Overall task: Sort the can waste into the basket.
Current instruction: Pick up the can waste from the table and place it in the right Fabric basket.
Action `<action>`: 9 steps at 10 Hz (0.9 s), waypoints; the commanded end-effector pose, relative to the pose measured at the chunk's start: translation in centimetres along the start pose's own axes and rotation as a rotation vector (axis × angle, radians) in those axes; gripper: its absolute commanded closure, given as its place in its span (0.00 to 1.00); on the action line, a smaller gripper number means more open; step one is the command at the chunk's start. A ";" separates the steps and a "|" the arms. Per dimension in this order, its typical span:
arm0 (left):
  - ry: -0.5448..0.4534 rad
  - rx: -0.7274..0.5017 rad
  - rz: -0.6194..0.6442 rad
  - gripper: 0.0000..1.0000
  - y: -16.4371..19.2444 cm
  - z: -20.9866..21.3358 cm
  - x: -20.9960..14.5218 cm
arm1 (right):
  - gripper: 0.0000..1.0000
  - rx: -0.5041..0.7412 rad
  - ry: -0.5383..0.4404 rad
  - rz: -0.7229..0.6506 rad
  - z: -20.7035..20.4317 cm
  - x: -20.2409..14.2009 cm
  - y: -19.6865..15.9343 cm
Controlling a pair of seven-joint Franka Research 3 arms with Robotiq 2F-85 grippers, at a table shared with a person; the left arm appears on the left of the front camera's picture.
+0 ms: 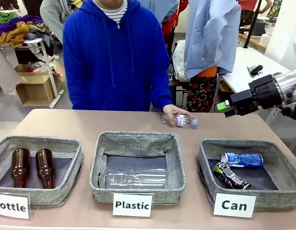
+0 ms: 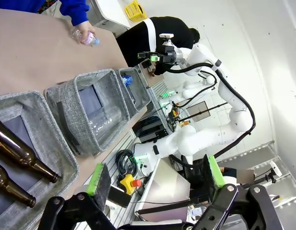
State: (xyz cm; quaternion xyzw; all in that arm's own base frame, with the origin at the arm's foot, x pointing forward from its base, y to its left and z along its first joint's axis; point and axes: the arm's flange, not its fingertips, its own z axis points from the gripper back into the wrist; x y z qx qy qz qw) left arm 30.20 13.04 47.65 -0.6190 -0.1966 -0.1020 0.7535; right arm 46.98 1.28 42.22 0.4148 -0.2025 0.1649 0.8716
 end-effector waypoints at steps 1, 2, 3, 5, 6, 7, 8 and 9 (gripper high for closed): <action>-0.006 -0.015 -0.004 0.00 -0.4 -0.2 0.1 | 0.00 0.008 0.005 0.017 0.3 0.1 -0.2; -0.006 -0.015 -0.004 0.00 -0.4 -0.2 0.1 | 0.00 0.008 0.005 0.017 0.3 0.1 -0.2; -0.006 -0.015 -0.004 0.00 -0.4 -0.2 0.1 | 0.00 0.008 0.005 0.017 0.3 0.1 -0.2; -0.006 -0.015 -0.004 0.00 -0.4 -0.2 0.1 | 0.00 0.008 0.005 0.017 0.3 0.1 -0.2; -0.006 -0.015 -0.004 0.00 -0.4 -0.2 0.1 | 0.00 0.008 0.005 0.017 0.3 0.1 -0.2; -0.006 -0.015 -0.004 0.00 -0.4 -0.2 0.1 | 0.00 0.008 0.005 0.017 0.3 0.1 -0.2; -0.006 -0.015 -0.004 0.00 -0.4 -0.2 0.1 | 0.00 0.008 0.005 0.017 0.3 0.1 -0.2; -0.006 -0.015 -0.004 0.00 -0.4 -0.2 0.1 | 0.00 0.008 0.005 0.017 0.3 0.1 -0.2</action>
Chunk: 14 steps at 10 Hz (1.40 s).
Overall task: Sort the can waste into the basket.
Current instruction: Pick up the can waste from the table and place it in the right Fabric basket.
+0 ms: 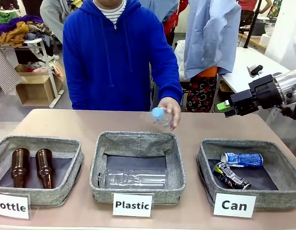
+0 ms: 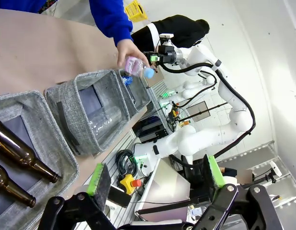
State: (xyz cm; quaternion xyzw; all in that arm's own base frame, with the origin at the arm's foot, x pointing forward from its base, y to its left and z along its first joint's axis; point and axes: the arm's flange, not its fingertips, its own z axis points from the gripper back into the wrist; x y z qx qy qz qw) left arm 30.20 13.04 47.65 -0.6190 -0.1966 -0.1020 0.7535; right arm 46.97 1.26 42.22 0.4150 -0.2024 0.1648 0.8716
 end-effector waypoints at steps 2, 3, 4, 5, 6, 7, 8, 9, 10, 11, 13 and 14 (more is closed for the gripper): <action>-0.006 -0.015 -0.004 0.00 -0.4 -0.2 0.1 | 0.00 0.008 0.005 0.018 0.3 0.1 -0.1; -0.006 -0.015 -0.004 0.00 -0.4 -0.2 0.1 | 0.00 0.008 0.005 0.018 0.3 0.1 -0.1; -0.006 -0.015 -0.004 0.00 -0.4 -0.2 0.1 | 0.00 0.008 0.005 0.018 0.3 0.1 -0.1; -0.006 -0.015 -0.004 0.00 -0.4 -0.2 0.1 | 0.00 0.008 0.005 0.018 0.3 0.1 -0.1; -0.006 -0.015 -0.004 0.00 -0.4 -0.2 0.1 | 0.00 0.008 0.005 0.018 0.3 0.1 -0.1; -0.006 -0.015 -0.004 0.00 -0.4 -0.2 0.1 | 0.00 0.008 0.005 0.018 0.3 0.1 -0.1; -0.006 -0.015 -0.004 0.00 -0.4 -0.2 0.1 | 0.00 0.008 0.005 0.018 0.3 0.1 -0.1; -0.006 -0.015 -0.004 0.00 -0.4 -0.2 0.1 | 0.00 0.008 0.005 0.018 0.3 0.1 -0.1; -0.006 -0.015 -0.004 0.00 -0.4 -0.2 0.1 | 0.00 0.008 0.005 0.018 0.3 0.1 -0.1; -0.006 -0.015 -0.004 0.00 -0.4 -0.2 0.1 | 0.00 0.008 0.005 0.018 0.3 0.1 -0.1; -0.006 -0.015 -0.004 0.00 -0.4 -0.2 0.1 | 0.00 0.008 0.005 0.018 0.3 0.1 -0.1; -0.006 -0.015 -0.004 0.00 -0.4 -0.2 0.1 | 0.00 0.008 0.005 0.018 0.3 0.1 -0.1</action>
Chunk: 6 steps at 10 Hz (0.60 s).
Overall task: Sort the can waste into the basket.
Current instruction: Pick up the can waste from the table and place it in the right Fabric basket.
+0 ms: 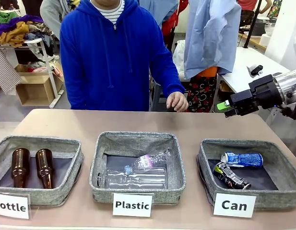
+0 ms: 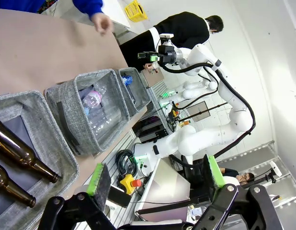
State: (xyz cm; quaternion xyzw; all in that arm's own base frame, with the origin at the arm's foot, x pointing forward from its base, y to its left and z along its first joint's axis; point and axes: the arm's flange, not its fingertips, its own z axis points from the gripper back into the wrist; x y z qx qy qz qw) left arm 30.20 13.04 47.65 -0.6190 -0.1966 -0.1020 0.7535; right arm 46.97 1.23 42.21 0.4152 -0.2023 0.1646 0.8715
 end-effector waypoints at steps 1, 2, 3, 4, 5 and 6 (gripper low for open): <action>-0.006 -0.015 -0.004 0.00 -0.4 -0.2 0.1 | 0.00 0.007 0.005 0.018 0.3 0.1 -0.1; -0.006 -0.015 -0.004 0.00 -0.4 -0.2 0.1 | 0.00 0.007 0.005 0.018 0.3 0.1 -0.1; -0.006 -0.015 -0.004 0.00 -0.4 -0.2 0.1 | 0.00 0.007 0.005 0.018 0.3 0.1 -0.1; -0.006 -0.015 -0.004 0.00 -0.4 -0.2 0.1 | 0.00 0.007 0.005 0.018 0.3 0.1 -0.1; -0.006 -0.015 -0.004 0.00 -0.4 -0.2 0.1 | 0.00 0.007 0.005 0.018 0.3 0.1 -0.1; -0.006 -0.015 -0.004 0.00 -0.4 -0.2 0.1 | 0.00 0.007 0.005 0.018 0.3 0.1 -0.1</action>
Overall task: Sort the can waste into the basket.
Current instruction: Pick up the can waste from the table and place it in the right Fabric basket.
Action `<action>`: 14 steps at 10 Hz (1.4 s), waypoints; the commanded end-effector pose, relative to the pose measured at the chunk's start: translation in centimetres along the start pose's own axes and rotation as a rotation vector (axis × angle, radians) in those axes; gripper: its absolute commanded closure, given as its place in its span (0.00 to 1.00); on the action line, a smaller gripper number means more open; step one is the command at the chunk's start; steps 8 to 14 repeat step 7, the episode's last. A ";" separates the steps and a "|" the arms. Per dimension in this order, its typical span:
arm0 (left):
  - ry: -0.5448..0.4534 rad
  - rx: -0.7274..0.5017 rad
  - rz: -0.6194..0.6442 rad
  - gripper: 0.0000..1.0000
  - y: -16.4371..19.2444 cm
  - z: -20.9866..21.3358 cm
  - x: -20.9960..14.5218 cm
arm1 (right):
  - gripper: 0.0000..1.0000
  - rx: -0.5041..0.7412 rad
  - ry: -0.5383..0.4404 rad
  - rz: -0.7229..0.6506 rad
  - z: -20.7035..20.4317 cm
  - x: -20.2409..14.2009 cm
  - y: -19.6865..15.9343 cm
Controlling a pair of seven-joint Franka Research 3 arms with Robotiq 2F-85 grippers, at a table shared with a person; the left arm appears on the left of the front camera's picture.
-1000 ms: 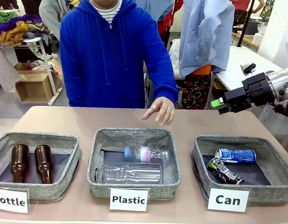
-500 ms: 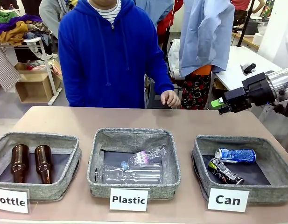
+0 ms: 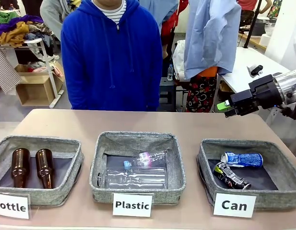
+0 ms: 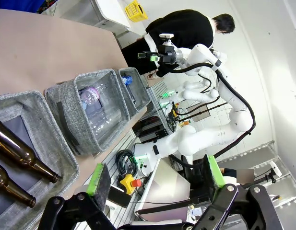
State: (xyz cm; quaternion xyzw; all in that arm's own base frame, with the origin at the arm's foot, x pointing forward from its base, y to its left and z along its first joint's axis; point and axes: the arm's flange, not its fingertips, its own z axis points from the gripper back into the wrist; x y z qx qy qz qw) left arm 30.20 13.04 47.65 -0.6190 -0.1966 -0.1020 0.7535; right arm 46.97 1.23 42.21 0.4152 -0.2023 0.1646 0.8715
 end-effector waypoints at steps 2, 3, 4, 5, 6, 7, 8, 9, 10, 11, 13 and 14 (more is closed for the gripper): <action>-0.006 -0.015 -0.004 0.00 -0.4 -0.2 0.1 | 0.00 0.007 0.005 0.018 0.3 0.1 -0.1; -0.006 -0.015 -0.004 0.00 -0.4 -0.2 0.1 | 0.00 0.007 0.005 0.018 0.3 0.1 -0.1; -0.006 -0.015 -0.004 0.00 -0.4 -0.2 0.1 | 0.00 0.007 0.005 0.018 0.3 0.1 -0.1; -0.006 -0.015 -0.004 0.00 -0.4 -0.2 0.1 | 0.00 0.007 0.005 0.018 0.3 0.1 -0.1; -0.006 -0.015 -0.004 0.00 -0.4 -0.2 0.1 | 0.00 0.007 0.005 0.018 0.3 0.1 -0.1; -0.006 -0.015 -0.004 0.00 -0.4 -0.2 0.1 | 0.00 0.007 0.005 0.018 0.3 0.1 -0.1; -0.006 -0.015 -0.004 0.00 -0.4 -0.2 0.1 | 0.00 0.007 0.005 0.018 0.3 0.1 -0.1; -0.006 -0.015 -0.004 0.00 -0.4 -0.2 0.1 | 0.00 0.007 0.005 0.018 0.3 0.1 -0.1; -0.006 -0.015 -0.004 0.00 -0.4 -0.2 0.1 | 0.00 0.007 0.005 0.018 0.3 0.1 -0.1; -0.006 -0.015 -0.004 0.00 -0.4 -0.2 0.1 | 0.00 0.007 0.005 0.018 0.3 0.1 -0.1; -0.006 -0.015 -0.004 0.00 -0.4 -0.2 0.1 | 0.00 0.007 0.005 0.018 0.3 0.1 -0.1; -0.006 -0.015 -0.004 0.00 -0.4 -0.2 0.1 | 0.00 0.007 0.005 0.018 0.3 0.1 -0.1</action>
